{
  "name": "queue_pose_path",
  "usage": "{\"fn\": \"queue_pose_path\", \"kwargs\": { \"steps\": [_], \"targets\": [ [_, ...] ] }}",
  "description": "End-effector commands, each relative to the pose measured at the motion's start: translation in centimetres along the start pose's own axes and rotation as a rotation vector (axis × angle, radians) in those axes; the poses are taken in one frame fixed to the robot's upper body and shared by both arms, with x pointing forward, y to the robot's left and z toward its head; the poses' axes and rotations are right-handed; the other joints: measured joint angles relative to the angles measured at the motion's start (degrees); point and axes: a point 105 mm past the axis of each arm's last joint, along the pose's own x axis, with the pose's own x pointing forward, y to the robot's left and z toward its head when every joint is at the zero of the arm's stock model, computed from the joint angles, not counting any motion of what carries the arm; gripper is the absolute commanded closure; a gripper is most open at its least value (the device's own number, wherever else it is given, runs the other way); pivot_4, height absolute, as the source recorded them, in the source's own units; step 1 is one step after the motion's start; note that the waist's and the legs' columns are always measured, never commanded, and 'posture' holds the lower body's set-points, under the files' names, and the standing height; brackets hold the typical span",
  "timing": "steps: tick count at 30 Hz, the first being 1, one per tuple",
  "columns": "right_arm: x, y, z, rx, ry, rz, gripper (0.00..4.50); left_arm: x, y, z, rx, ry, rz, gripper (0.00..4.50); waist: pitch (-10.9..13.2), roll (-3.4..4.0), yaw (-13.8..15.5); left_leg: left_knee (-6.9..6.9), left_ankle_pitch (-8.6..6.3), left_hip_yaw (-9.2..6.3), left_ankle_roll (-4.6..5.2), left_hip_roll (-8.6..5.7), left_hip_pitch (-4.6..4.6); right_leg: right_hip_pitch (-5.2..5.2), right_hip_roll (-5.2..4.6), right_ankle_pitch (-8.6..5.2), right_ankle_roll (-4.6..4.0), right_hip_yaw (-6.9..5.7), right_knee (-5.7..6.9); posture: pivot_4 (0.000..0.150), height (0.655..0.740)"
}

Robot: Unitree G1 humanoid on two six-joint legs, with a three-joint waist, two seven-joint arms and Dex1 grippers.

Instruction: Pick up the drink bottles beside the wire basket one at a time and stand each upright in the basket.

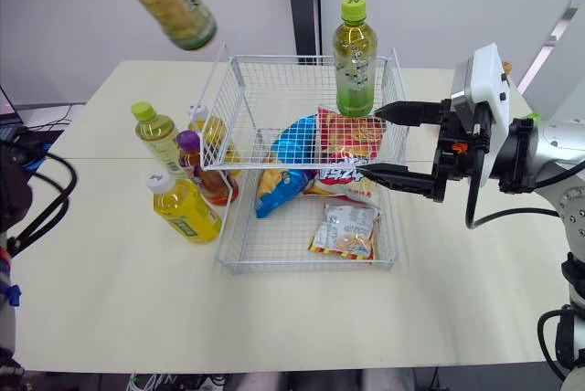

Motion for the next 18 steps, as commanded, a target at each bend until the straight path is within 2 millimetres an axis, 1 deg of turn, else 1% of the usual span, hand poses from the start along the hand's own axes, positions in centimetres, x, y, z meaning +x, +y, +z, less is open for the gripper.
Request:
{"fn": "queue_pose_path", "kwargs": {
  "steps": [1, 3, 9, 14, 18],
  "targets": [
    [-0.6, 0.2, 1.3, -0.052, -0.024, -0.044, 0.0, 1.9, -1.8, 2.2, 0.079, -0.061, -0.074, 3.12, 0.0, 0.0, -0.03, 0.0, 0.0, 0.0, 0.0, 0.0, 0.0, -0.01, 0.0, 0.0, 0.0, 0.01, 0.02, 0.15, 0.74],
    [-0.7, 0.1, 1.3, -0.05, -0.028, -0.068, 0.0, 3.8, -2.8, 1.6, 0.061, -0.057, -0.121, 3.12, 0.01, -0.01, -0.07, 0.0, 0.0, -0.03, 0.0, 0.0, -0.01, -0.01, 0.0, 0.0, 0.01, 0.0, 0.02, 0.15, 0.74],
    [-1.2, -0.2, 1.3, -0.055, -0.028, -0.146, 0.0, 7.8, -5.1, -0.9, 0.006, -0.032, -0.2, 3.12, 0.02, -0.04, -0.33, 0.01, 0.0, -0.1, 0.02, -0.02, -0.04, -0.08, -0.03, 0.0, 0.01, 0.05, 0.05, 0.15, 0.74],
    [-1.6, -0.8, 1.6, -0.072, -0.045, -0.217, 0.0, 9.8, -6.3, -2.9, -0.003, -0.003, -0.223, 3.12, 0.04, -0.05, -0.56, 0.01, 0.0, -0.06, 0.02, -0.03, -0.08, -0.17, -0.06, 0.0, 0.01, 0.09, 0.08, 0.15, 0.74],
    [-1.8, -1.1, 1.9, -0.078, -0.061, -0.244, 0.0, 10.8, -7.1, -4.1, -0.019, 0.016, -0.24, 3.12, 0.04, -0.05, -0.56, 0.01, 0.0, -0.07, 0.02, -0.04, -0.09, -0.18, -0.06, 0.0, 0.02, 0.1, 0.09, 0.15, 0.74]
  ]
}}
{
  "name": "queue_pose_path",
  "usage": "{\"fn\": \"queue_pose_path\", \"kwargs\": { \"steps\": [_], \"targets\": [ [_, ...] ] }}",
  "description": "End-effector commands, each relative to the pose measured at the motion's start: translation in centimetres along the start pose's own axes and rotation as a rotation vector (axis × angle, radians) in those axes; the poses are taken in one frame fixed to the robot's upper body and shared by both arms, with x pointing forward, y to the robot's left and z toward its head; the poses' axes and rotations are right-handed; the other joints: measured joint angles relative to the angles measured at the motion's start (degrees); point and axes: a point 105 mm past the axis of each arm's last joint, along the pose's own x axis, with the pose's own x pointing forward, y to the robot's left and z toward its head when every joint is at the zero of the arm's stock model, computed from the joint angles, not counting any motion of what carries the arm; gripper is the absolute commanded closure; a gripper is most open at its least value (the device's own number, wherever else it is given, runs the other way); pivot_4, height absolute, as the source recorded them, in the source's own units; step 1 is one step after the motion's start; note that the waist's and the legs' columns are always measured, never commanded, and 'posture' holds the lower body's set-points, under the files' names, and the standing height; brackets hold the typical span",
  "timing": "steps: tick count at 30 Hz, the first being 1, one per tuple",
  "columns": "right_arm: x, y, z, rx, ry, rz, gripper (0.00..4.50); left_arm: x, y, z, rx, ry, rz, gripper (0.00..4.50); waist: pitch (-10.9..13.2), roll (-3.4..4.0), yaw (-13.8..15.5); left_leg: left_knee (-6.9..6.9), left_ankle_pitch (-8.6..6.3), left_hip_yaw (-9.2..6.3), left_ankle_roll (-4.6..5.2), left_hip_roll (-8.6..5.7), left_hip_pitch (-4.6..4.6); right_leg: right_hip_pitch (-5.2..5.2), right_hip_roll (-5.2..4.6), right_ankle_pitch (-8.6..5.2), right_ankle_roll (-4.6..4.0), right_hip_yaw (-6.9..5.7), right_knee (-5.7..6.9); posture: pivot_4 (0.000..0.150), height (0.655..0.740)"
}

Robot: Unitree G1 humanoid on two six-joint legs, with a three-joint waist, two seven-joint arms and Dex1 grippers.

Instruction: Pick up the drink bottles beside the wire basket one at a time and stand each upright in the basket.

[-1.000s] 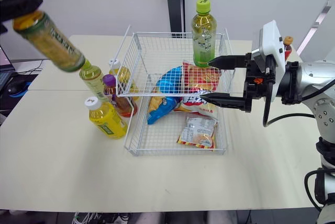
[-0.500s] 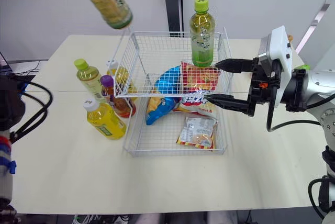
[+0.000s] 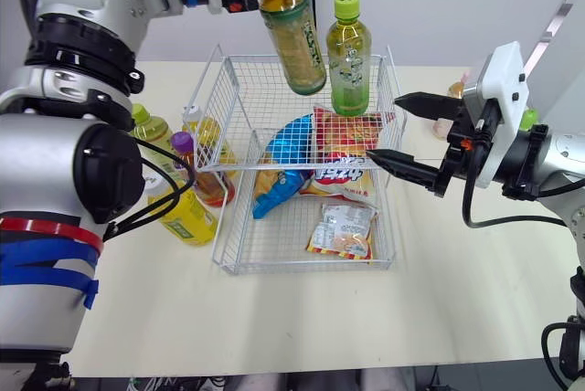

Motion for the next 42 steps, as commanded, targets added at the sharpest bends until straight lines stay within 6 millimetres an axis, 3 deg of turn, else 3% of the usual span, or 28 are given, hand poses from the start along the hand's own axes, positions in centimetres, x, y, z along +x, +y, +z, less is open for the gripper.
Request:
{"fn": "queue_pose_path", "kwargs": {
  "steps": [1, 6, 16, 24, 26, 33, 42],
  "targets": [
    [-0.6, -0.2, 1.5, -0.06, -0.048, -0.037, 0.0, 0.2, -0.5, 1.7, 0.046, -0.056, -0.012, 3.12, 0.0, 0.0, 0.0, 0.0, 0.0, 0.01, 0.0, -0.01, 0.0, 0.0, -0.01, 0.0, 0.0, 0.0, 0.0, 0.15, 0.74],
    [-0.7, -0.2, 1.3, -0.059, -0.046, -0.042, 0.0, 0.9, -0.6, 0.1, 0.064, -0.003, -0.013, 3.12, 0.0, 0.0, 0.02, 0.01, 0.0, 0.02, 0.0, -0.02, 0.0, 0.0, -0.01, 0.0, 0.0, 0.0, 0.01, 0.15, 0.74],
    [-0.7, -0.1, 1.2, -0.055, -0.048, -0.037, 0.0, 1.1, -0.3, -0.9, 0.066, 0.013, 0.006, 3.12, 0.0, 0.0, 0.01, 0.03, 0.01, 0.01, 0.01, -0.02, 0.0, 0.01, -0.01, 0.0, 0.0, 0.0, 0.03, 0.15, 0.74],
    [-0.8, 0.1, 1.3, -0.054, -0.047, -0.035, 0.0, 0.6, -0.5, -0.2, 0.084, 0.005, -0.027, 0.67, 0.0, 0.0, 0.0, 0.05, 0.01, 0.01, 0.01, -0.03, 0.0, 0.02, -0.01, 0.0, 0.01, 0.0, 0.06, 0.15, 0.74],
    [-0.8, 0.1, 1.4, -0.057, -0.053, -0.037, 0.0, -0.2, -0.5, 0.4, 0.086, 0.0, -0.041, 0.03, 0.0, 0.0, -0.03, 0.06, 0.01, 0.01, 0.01, -0.03, 0.0, 0.02, -0.01, 0.0, 0.01, -0.01, 0.08, 0.15, 0.74],
    [-0.7, -0.2, 1.7, -0.067, -0.083, -0.057, 0.0, -3.7, 0.1, 1.9, 0.104, -0.013, -0.031, 0.01, 0.0, 0.0, -0.42, 0.05, 0.01, -0.02, 0.01, -0.01, 0.0, 0.0, 0.0, 0.0, 0.01, -0.01, 0.1, 0.15, 0.74],
    [0.0, -0.4, 2.0, -0.067, -0.105, -0.019, 0.0, -11.0, 1.4, 3.0, 0.176, -0.051, 0.149, 0.01, 0.0, 0.02, -0.62, 0.1, 0.01, -0.08, 0.0, 0.0, 0.02, 0.0, 0.01, 0.0, 0.01, 0.0, 0.19, 0.15, 0.74]
  ]
}}
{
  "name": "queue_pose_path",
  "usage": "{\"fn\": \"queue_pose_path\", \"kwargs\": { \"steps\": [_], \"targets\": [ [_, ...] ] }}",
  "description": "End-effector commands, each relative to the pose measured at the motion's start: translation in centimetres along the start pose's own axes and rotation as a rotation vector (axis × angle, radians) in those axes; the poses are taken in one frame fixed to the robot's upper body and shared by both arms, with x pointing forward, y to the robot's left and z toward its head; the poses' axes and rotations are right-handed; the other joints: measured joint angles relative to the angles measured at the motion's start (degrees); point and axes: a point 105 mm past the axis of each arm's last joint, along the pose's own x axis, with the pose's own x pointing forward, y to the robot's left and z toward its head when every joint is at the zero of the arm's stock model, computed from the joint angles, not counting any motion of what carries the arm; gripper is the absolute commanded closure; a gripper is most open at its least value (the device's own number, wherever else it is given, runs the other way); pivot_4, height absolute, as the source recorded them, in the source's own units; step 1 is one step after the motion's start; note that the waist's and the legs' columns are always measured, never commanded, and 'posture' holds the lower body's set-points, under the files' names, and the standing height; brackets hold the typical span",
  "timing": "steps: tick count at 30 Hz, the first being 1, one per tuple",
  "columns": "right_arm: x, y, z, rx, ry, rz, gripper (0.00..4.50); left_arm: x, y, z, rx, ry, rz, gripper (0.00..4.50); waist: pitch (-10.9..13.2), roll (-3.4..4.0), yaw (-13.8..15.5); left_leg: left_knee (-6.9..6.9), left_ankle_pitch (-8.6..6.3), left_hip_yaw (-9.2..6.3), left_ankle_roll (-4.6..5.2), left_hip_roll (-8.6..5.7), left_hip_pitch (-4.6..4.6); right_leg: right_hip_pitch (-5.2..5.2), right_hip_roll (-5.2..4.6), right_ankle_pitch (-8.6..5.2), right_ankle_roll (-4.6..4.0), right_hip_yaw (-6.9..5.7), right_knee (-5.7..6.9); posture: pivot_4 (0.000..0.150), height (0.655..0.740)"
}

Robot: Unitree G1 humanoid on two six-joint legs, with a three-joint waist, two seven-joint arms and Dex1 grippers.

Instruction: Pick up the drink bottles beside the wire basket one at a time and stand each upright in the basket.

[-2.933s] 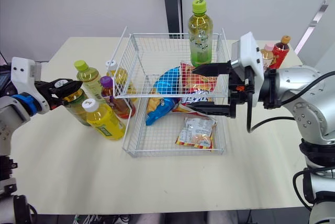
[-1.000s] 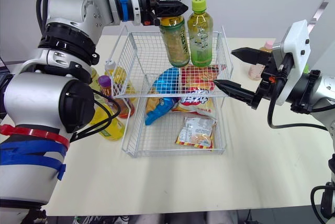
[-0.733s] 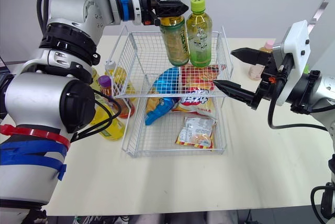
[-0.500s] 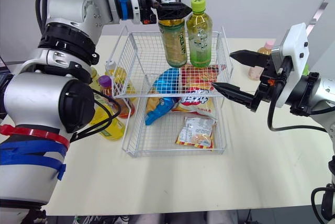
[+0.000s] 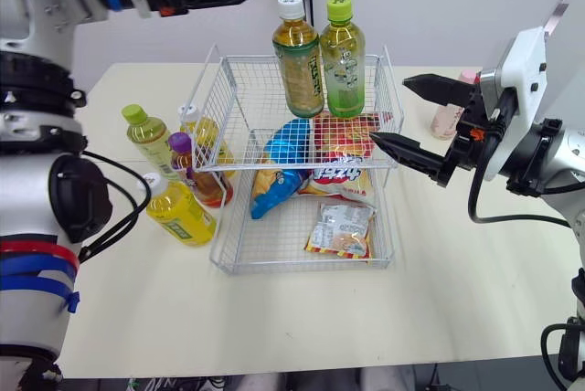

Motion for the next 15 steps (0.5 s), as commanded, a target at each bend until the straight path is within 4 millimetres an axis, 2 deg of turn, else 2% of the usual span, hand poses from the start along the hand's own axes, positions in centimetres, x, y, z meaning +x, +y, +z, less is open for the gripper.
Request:
{"fn": "queue_pose_path", "kwargs": {
  "steps": [1, 5, 9, 15],
  "targets": [
    [0.1, 0.0, 0.9, -0.035, -0.032, 0.02, 0.0, -3.3, 0.4, 2.2, 0.062, -0.058, 0.096, 0.01, 0.0, 0.0, -0.08, 0.0, 0.0, 0.01, 0.0, 0.0, 0.0, 0.0, 0.0, 0.0, 0.0, 0.01, 0.01, 0.15, 0.74],
    [0.6, 0.1, 0.8, -0.029, -0.033, 0.063, 0.0, -7.2, 1.5, 1.3, 0.04, -0.073, 0.238, 0.01, -0.01, 0.02, -0.14, 0.01, 0.0, 0.0, 0.0, 0.0, 0.03, -0.01, 0.0, 0.0, -0.01, 0.01, 0.08, 0.15, 0.74],
    [1.3, 0.2, 0.6, -0.02, -0.033, 0.104, 0.0, -10.1, 1.4, 0.3, 0.087, -0.069, 0.358, 0.01, -0.01, 0.02, -0.09, 0.03, 0.0, -0.03, -0.01, 0.03, 0.05, 0.0, 0.0, 0.0, -0.01, 0.0, 0.11, 0.15, 0.74],
    [2.4, 0.4, 0.3, -0.016, -0.044, 0.162, 0.0, -15.3, 0.2, -3.9, 0.033, -0.005, 0.5, 0.01, -0.02, 0.03, 0.0, 0.04, 0.01, -0.03, -0.02, 0.04, 0.07, -0.01, -0.01, 0.0, -0.03, 0.04, 0.12, 0.15, 0.74]
  ]
}}
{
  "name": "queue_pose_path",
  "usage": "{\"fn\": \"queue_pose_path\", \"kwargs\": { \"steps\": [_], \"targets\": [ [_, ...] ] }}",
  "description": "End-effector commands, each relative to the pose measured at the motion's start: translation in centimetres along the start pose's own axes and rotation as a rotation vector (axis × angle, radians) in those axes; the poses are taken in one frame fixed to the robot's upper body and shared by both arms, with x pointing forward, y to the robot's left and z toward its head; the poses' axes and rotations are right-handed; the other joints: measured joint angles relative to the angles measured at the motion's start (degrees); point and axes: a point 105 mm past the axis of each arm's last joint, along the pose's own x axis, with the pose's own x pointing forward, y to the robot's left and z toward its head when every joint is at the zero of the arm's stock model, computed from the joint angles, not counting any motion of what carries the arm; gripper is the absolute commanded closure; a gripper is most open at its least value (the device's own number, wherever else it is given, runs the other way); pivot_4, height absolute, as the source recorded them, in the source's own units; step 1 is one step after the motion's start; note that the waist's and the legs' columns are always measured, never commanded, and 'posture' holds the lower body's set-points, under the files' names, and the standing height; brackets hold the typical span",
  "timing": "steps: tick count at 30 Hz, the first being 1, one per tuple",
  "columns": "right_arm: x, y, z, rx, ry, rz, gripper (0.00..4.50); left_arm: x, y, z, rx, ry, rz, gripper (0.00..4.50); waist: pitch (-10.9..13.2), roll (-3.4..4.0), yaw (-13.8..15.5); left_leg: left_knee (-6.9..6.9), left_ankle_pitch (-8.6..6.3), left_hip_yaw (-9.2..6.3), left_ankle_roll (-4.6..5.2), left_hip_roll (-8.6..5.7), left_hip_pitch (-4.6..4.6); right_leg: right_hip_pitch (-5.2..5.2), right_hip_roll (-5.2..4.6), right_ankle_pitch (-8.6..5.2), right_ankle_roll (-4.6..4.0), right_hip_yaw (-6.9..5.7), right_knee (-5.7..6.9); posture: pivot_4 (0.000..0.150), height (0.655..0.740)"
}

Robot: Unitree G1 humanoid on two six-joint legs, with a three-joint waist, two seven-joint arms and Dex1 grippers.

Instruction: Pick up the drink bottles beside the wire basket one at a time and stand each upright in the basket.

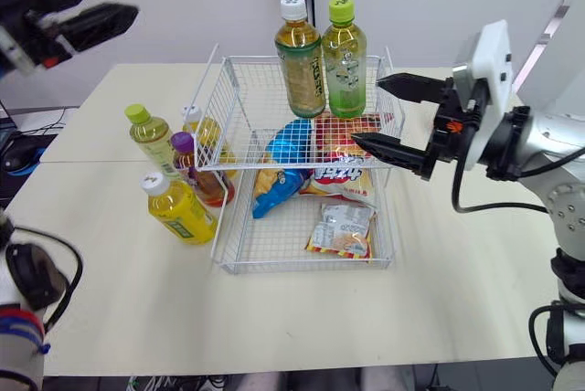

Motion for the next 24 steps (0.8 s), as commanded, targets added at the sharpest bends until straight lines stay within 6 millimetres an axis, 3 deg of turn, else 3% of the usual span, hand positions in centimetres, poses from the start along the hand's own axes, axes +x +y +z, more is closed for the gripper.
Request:
{"fn": "queue_pose_path", "kwargs": {
  "steps": [1, 8, 13, 19, 24],
  "targets": [
    [0.2, 0.2, 0.8, -0.042, -0.029, 0.03, 0.0, -3.5, 0.6, 0.2, 0.017, -0.03, 0.072, 0.01, 0.0, 0.01, 0.06, -0.01, 0.0, 0.0, 0.0, 0.0, 0.0, -0.01, 0.0, 0.0, 0.0, 0.01, 0.0, 0.15, 0.74],
    [0.8, 0.8, 0.4, -0.039, -0.028, 0.103, 0.0, -9.0, 2.0, -5.1, -0.026, 0.091, 0.194, 0.01, -0.01, 0.02, 0.55, -0.02, 0.0, 0.01, 0.0, 0.03, 0.02, -0.01, -0.03, 0.0, -0.03, 0.01, -0.01, 0.15, 0.74],
    [1.1, 1.5, -0.3, -0.046, -0.012, 0.145, 0.0, -11.7, 1.4, -9.4, -0.092, 0.161, 0.261, 0.01, -0.05, 0.08, 1.3, -0.05, -0.01, 0.07, 0.0, 0.07, 0.07, 0.04, -0.11, 0.06, -0.13, 0.06, -0.16, 0.15, 0.74],
    [1.4, 1.9, -0.7, -0.039, -0.01, 0.158, 0.0, -12.2, 0.1, -11.7, -0.153, 0.184, 0.295, 0.01, -0.05, 0.08, 1.66, -0.05, -0.02, -0.03, -0.01, 0.24, 0.09, 0.21, -0.1, 0.23, -0.29, -0.04, -0.44, 0.15, 0.74],
    [1.4, 2.0, -0.6, -0.04, -0.005, 0.159, 0.0, -10.9, -0.1, -11.9, -0.183, 0.157, 0.302, 0.01, -0.05, 0.07, 1.55, -0.05, -0.02, 0.0, -0.02, 0.3, 0.11, 0.21, -0.05, 0.23, -0.3, -0.07, -0.43, 0.15, 0.74]
  ]
}}
